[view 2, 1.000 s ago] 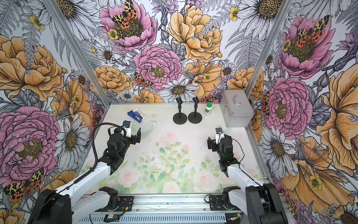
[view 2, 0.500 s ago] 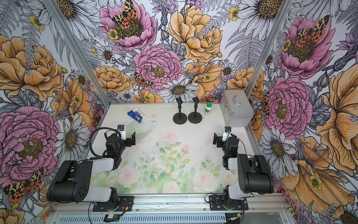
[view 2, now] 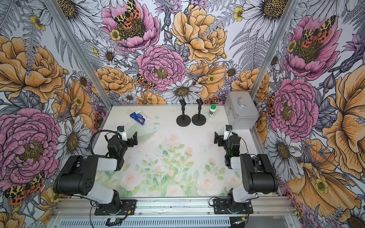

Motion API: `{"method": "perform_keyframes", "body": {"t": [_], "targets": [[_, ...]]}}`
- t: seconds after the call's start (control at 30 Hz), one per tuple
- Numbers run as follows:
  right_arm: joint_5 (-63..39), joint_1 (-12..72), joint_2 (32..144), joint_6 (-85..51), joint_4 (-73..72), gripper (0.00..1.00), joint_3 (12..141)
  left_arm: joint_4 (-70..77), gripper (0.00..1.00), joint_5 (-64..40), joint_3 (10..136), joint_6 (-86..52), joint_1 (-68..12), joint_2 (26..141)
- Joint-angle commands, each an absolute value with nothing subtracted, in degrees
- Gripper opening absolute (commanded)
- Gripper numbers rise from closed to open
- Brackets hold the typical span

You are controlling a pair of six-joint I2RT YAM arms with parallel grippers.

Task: Assemble a microphone stand
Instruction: Reset both arms

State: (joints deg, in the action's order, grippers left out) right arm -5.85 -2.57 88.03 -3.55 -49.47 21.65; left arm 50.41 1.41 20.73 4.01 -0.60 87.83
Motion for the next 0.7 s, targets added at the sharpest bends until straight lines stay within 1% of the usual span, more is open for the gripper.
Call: {"method": "perform_keyframes", "body": {"t": [0.0,0.17,0.67], "targets": [[-3.78,-2.6,87.63,-3.06,-48.45,1.0,22.6,50.75,0.99,0.59,22.33,2.67,0.14,87.85],[-3.87,-2.56,87.67,-3.08,-48.37,1.0,22.67,50.19,0.99,-1.84,22.68,1.48,1.72,87.98],[-3.78,-2.62,87.53,-3.13,-48.19,1.0,22.76,50.19,0.99,-2.59,22.68,1.31,2.13,88.07]]}}
